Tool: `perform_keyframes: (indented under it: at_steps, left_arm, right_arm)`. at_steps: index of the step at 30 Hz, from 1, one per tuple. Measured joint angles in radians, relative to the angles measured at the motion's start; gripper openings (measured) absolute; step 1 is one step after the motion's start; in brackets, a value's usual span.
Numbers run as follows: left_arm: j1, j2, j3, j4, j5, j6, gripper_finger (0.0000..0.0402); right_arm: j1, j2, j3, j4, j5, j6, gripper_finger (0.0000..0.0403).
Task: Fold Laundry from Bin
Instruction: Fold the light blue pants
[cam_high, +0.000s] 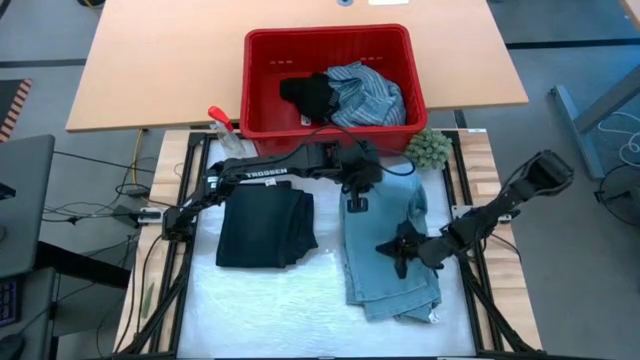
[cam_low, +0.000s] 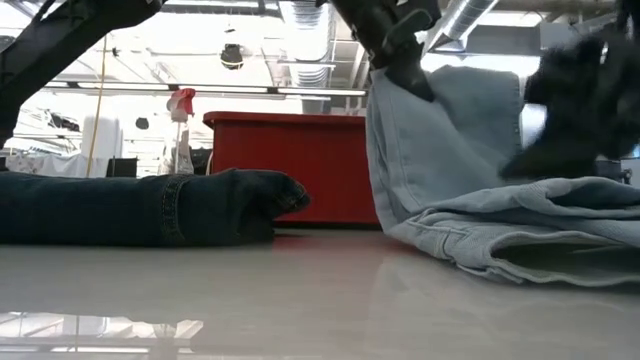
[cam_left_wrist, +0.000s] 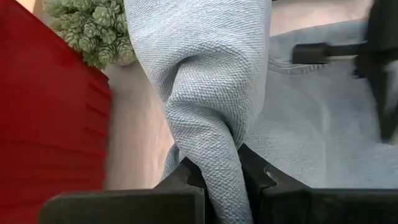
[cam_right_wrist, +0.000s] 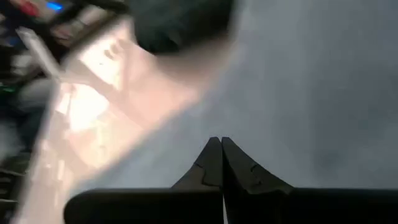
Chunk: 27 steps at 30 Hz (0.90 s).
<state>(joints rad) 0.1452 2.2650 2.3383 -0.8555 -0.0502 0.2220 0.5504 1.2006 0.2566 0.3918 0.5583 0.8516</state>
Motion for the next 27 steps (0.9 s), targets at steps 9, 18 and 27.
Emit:
perform_keyframes:
  at_steps: [9,18,27]
  left_arm:
    - [-0.017,-0.004,0.011,-0.018,0.019,-0.050,0.0020]
    - [-0.084,-0.011,0.012,-0.009,-0.011,-0.096,0.0018]
    - [-0.183,-0.011,0.012,-0.010,-0.096,-0.095,0.0018]
  right_arm:
    - [-0.102,0.108,-0.051,-0.102,0.076,0.088,0.0016]
    - [-0.177,0.052,-0.018,0.011,-0.048,-0.046,0.0016]
    - [-0.006,-0.326,0.163,-0.502,-0.349,0.004,0.0016]
